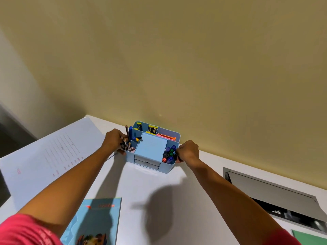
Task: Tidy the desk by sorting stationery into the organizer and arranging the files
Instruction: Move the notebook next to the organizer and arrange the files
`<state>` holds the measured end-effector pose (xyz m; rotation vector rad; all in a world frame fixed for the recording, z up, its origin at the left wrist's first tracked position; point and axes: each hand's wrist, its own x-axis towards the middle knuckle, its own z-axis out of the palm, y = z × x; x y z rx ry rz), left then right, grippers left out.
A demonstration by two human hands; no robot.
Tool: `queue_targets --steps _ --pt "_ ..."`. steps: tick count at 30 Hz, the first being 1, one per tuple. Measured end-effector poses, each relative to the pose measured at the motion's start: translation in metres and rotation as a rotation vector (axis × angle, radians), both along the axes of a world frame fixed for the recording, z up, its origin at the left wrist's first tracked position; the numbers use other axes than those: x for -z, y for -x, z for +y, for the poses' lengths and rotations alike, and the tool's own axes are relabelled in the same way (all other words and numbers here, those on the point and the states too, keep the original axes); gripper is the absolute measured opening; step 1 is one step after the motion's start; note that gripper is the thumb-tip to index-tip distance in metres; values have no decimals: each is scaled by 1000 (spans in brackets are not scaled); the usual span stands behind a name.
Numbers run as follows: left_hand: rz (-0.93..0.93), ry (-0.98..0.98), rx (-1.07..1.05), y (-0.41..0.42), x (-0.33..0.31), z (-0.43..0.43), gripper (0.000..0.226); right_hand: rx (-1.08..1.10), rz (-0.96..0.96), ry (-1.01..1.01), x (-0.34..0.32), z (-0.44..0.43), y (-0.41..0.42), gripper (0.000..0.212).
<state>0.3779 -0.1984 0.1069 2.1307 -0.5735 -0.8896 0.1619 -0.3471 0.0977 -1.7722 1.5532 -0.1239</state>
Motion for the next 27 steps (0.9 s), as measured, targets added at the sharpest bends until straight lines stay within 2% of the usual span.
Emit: queue_targets --steps 5,9,12,15,17,21,24,27 --pt "-9 10 -5 -3 12 -9 17 18 -4 20 5 -8 -2 16" --pt "-7 63 -45 -3 17 -13 23 13 -32 66 5 -8 -2 18" --pt "54 101 -106 -5 22 -11 27 22 -51 86 4 -4 -1 19" --pt "201 106 -224 -10 28 -7 18 28 -66 52 1 -2 3 18" --pt "244 97 -298 -11 33 -4 21 27 -63 41 0 0 6 19" --pt "127 149 -333 1 35 9 13 68 -80 99 0 10 19 22" --pt "100 228 -370 17 39 29 20 102 -147 127 1 23 34 19" --pt "32 235 -343 41 42 53 15 84 -229 107 5 44 52 21"
